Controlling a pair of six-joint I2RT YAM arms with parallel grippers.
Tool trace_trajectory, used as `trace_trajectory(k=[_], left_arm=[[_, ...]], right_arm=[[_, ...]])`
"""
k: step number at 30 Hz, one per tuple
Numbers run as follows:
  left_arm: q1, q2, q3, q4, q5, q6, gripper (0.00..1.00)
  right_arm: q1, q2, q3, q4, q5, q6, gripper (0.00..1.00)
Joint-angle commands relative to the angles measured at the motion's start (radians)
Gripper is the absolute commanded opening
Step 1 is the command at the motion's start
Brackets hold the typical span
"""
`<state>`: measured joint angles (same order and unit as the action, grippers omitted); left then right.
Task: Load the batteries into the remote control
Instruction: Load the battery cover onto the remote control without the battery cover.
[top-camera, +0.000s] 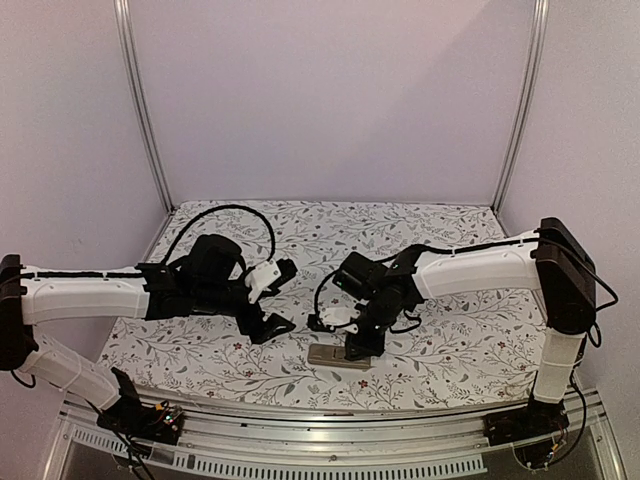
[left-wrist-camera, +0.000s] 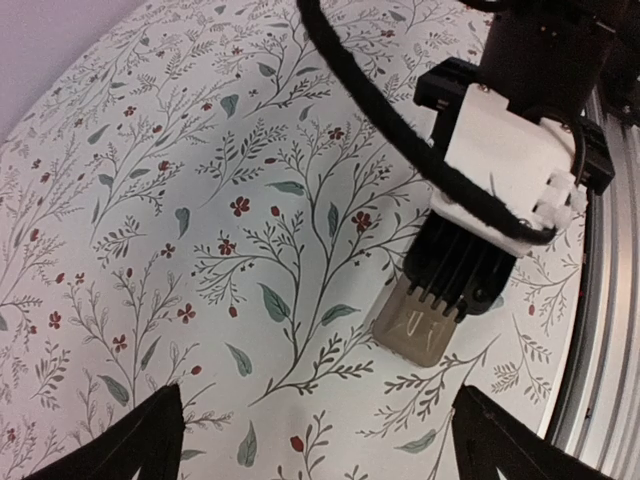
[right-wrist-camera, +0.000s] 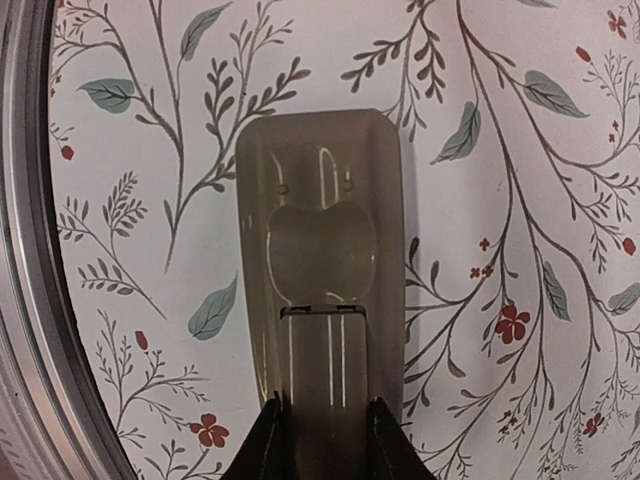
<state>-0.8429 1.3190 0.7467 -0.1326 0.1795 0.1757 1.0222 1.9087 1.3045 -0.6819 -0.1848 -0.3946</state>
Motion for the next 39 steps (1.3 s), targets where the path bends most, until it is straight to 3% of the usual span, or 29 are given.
trace_trajectory(k=[1, 17, 24, 30, 39], left_arm=[[0.010, -0.003, -0.021, 0.006, 0.039, 0.034, 0.93], [0.011, 0.003, -0.026, 0.006, 0.063, 0.045, 0.93], [0.011, 0.000, -0.024, 0.006, 0.066, 0.045, 0.93], [0.010, -0.003, -0.024, 0.005, 0.066, 0.047, 0.93], [0.011, -0.004, -0.023, 0.005, 0.063, 0.048, 0.93]], right_arm=[[0.010, 0.000, 0.022, -0.035, 0.003, 0.016, 0.08], [0.009, 0.034, 0.022, 0.035, -0.001, 0.028, 0.13], [0.009, 0.039, 0.019, 0.038, 0.000, 0.041, 0.23], [0.009, 0.029, 0.022, 0.039, -0.015, 0.048, 0.41], [0.009, 0.026, 0.031, 0.047, -0.014, 0.047, 0.43]])
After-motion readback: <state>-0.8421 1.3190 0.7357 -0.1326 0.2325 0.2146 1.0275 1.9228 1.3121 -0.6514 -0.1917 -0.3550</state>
